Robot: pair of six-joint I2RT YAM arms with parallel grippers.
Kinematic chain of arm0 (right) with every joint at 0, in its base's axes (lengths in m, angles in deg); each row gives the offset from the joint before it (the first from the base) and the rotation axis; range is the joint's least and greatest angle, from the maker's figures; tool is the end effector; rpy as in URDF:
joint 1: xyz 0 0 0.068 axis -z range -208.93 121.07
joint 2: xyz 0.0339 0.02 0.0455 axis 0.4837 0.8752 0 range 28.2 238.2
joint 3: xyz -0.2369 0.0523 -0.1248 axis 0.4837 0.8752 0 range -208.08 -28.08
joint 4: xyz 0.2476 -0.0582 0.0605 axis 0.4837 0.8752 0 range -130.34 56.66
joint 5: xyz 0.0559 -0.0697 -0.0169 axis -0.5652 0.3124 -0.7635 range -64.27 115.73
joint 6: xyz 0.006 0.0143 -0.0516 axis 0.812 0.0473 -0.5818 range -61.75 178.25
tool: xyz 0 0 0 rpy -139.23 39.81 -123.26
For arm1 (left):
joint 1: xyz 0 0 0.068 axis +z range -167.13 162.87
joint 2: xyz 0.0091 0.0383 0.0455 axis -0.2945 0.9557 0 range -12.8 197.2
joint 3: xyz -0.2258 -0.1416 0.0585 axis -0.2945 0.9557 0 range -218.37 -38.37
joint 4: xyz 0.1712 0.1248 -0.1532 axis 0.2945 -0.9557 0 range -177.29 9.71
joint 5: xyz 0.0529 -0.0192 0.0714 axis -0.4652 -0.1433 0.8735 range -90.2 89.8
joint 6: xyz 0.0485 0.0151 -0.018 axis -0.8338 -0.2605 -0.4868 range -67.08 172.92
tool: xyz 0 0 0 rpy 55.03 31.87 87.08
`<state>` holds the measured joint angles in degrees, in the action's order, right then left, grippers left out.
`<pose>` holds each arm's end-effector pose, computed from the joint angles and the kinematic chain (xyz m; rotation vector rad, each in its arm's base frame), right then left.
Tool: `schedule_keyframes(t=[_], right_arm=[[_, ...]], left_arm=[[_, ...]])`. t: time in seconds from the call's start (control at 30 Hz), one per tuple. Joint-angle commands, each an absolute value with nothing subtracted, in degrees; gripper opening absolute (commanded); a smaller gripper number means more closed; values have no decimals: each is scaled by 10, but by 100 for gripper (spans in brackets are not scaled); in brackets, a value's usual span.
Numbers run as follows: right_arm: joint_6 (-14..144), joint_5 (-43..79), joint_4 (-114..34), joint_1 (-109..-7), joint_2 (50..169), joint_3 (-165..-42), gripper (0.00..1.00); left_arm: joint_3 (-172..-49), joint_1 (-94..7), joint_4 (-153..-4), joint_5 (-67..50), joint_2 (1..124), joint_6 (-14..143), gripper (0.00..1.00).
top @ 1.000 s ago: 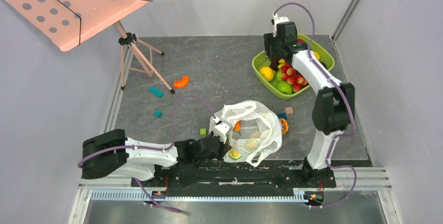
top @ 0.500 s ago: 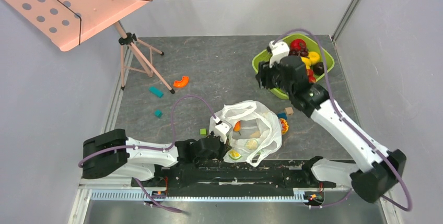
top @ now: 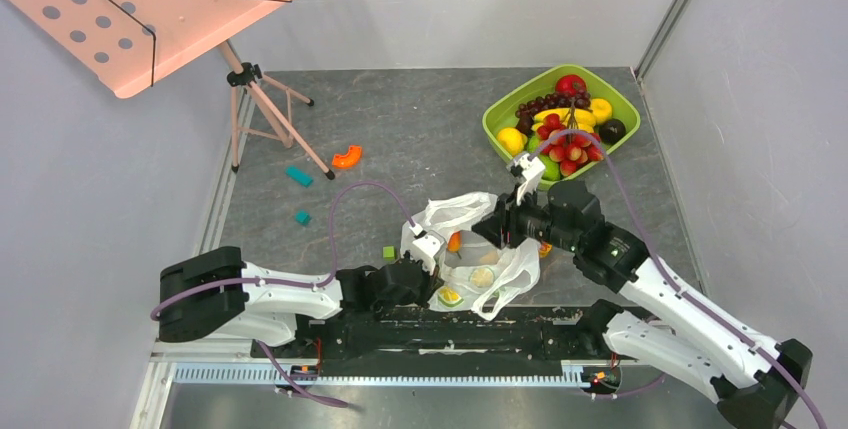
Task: Take the fake fruits out of the plastic bag
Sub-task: Take out the fake fruit from the plastic bag.
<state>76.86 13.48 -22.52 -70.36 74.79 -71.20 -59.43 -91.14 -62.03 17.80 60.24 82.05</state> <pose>0.1360 0.1300 0.3108 -0.5494 1.9675 0.8860 0.0742 -0.2189 0.1503 0.6694 2.1099 -0.7073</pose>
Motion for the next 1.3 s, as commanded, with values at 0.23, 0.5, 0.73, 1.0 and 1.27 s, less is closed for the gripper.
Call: schedule_keyframes(t=[0.23,0.5,0.73,1.0,1.27], right_arm=[[836,157,-333,-764,724,-588,33],[854,319,-396,-852,790,-556,34],[868,435,-447,-888,872,-556,43],[855,479,-477,-894,956,-562,57],[838,500,-541,-896,995,-543,69]], left_arm=[[-615,-914,-614,187,602,848,2],[-610,-914,-610,185,600,854,2],[-607,-914,-609,184,594,855,2],[-605,-914,-603,183,593,855,2],[-604,-914,-605,173,584,852,2]])
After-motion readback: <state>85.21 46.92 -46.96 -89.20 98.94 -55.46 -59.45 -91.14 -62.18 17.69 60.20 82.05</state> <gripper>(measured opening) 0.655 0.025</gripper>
